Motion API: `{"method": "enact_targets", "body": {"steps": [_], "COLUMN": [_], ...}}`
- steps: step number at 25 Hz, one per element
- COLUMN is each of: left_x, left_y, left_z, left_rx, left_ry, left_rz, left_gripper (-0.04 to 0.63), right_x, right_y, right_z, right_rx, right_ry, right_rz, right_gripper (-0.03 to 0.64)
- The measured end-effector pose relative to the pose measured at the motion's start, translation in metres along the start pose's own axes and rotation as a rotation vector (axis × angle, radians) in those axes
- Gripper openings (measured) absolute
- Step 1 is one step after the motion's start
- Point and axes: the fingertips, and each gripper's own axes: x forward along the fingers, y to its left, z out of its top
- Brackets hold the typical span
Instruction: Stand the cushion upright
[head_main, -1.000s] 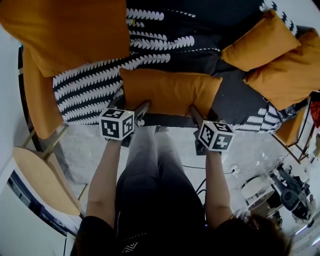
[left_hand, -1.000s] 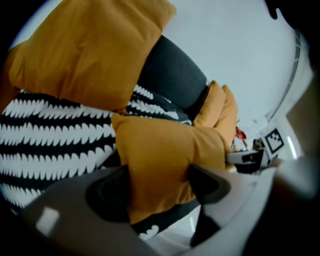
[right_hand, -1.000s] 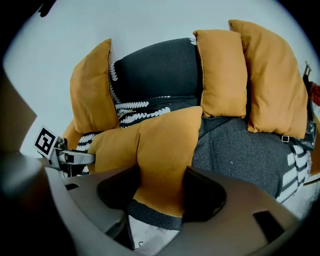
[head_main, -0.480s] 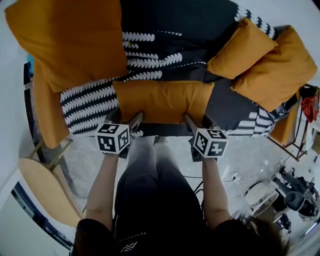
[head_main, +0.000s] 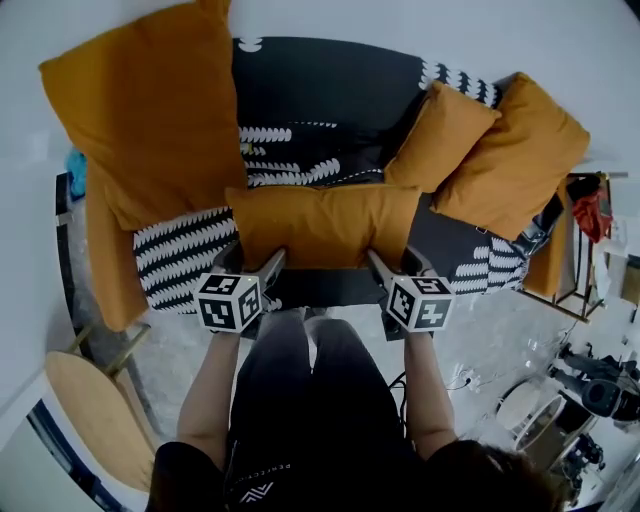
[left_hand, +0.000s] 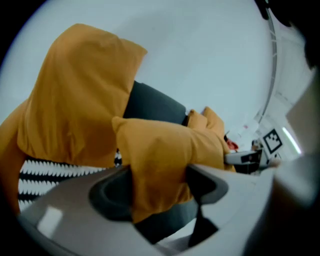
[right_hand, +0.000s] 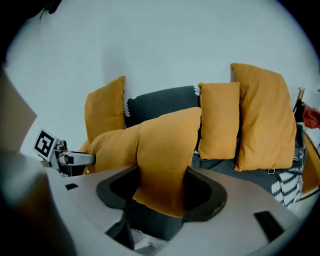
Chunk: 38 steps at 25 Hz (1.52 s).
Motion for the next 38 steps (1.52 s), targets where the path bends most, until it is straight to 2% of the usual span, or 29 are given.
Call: {"method": "enact_targets", "body": {"steps": [5, 12, 20, 25, 32, 38], "left_x": [0.003, 0.011, 0.038, 0.055, 0.067, 0.079], "left_y": [-0.017, -0.04, -0.066, -0.066, -0.058, -0.046], "left_z": [0.032, 0.061, 0.072, 0.08, 0.071, 0.053], "left_rx": [0.02, -0.013, -0.143, -0.214, -0.359, -0.45], "left_ry": [-0.056, -0.132, -0.232, -0.298, -0.392, -0.445], "left_rz": [-0.013, 0.003, 0.03, 0.065, 0.119, 0.124], "left_gripper": [0.337, 0.339, 0.342, 0.343, 0.348, 0.356], "right_x": [-0.016, -0.029, -0.026, -0.01, 0.014, 0.036], "right_y": [-0.01, -0.029, -0.06, -0.066, -0.051, -0.032], "right_z": [0.034, 0.079, 0.133, 0.165, 0.197, 0.21], "right_rx": [-0.03, -0.112, -0.286, -0.392, -0.589, -0.755], "right_ry": [-0.058, -0.083, -0.064, -0.053, -0.032, -0.009], "right_rz": [-0.019, -0.007, 0.025, 0.056, 0.109, 0.149], "right_gripper": [0.267, 0.268, 0.27, 0.271, 0.275, 0.279]}}
